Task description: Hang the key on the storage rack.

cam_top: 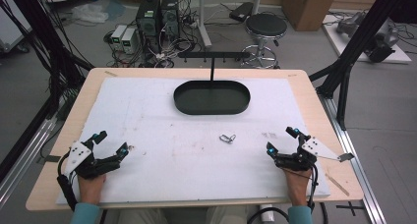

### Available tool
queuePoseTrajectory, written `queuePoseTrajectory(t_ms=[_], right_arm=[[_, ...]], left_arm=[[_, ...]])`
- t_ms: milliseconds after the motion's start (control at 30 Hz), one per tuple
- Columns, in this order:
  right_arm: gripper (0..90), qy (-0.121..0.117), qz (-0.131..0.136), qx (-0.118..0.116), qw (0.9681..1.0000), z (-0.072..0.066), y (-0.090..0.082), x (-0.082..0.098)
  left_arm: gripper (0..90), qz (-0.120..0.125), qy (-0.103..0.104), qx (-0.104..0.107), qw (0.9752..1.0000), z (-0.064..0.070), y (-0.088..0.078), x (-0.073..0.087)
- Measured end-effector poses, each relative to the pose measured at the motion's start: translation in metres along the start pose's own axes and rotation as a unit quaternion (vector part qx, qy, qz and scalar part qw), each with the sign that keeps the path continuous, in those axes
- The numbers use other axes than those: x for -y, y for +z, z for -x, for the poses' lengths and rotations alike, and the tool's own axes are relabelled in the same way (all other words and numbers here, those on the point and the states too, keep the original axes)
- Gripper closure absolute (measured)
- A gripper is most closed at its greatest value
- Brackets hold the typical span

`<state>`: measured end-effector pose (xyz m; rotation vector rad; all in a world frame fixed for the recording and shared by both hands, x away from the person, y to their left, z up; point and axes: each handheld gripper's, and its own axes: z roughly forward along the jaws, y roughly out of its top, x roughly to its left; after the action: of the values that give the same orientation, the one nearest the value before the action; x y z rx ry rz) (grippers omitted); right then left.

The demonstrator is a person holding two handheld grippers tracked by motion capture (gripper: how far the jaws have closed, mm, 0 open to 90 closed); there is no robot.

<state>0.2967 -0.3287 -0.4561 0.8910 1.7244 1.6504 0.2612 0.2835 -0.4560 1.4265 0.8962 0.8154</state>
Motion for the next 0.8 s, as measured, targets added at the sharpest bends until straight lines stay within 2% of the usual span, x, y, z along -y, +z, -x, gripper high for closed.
queuePoseTrajectory(t_ms=[800], right_arm=[[0.9, -0.007, 0.0, 0.007, 1.0, -0.0016, 0.0002, -0.0003]], left_arm=[[12.5, -0.001, 0.001, 0.002, 1.0, 0.0002, 0.0001, -0.0001]])
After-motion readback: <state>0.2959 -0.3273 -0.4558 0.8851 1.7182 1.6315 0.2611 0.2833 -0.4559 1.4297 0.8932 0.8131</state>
